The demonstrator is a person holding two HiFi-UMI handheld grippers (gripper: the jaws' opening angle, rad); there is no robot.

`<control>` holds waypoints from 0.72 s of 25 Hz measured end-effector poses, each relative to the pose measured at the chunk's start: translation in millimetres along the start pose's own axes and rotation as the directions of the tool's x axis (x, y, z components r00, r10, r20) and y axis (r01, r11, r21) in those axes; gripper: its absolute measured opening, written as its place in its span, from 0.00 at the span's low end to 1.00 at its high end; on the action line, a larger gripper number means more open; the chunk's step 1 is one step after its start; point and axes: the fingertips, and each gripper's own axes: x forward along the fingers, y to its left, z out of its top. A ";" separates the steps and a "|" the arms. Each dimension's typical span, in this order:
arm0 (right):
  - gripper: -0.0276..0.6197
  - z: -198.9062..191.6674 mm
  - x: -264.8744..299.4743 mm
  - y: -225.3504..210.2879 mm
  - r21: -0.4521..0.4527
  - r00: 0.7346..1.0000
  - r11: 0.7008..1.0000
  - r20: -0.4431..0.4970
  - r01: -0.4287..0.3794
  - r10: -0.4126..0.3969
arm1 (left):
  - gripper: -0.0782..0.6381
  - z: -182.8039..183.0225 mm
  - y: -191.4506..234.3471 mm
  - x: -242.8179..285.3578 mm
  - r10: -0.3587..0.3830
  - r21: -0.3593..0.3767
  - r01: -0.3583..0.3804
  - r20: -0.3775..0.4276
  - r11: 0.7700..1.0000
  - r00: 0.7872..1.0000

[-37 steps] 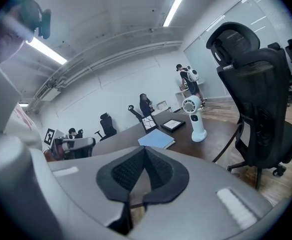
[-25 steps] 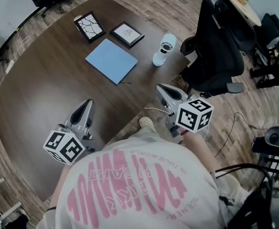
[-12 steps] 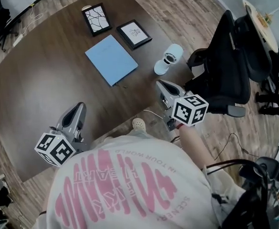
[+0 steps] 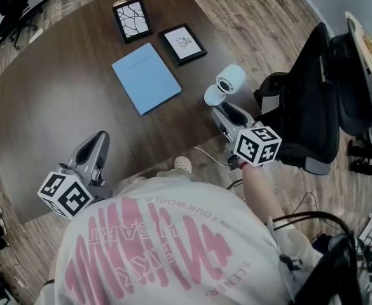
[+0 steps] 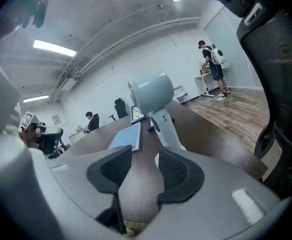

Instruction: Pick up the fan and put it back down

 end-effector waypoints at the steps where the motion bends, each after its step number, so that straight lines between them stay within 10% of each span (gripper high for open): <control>1: 0.33 2.0 0.8 -6.3 -0.011 1.000 1.000 0.003 0.004 -0.003 | 0.13 -0.7 -2.7 2.8 0.002 0.001 -0.002 -0.001 1.000 1.000; 18: 0.48 13.0 42.5 -41.0 -0.178 0.996 0.983 -0.084 -0.049 0.035 | 0.14 -13.1 -8.5 8.2 0.125 -0.059 -0.122 0.057 0.991 0.991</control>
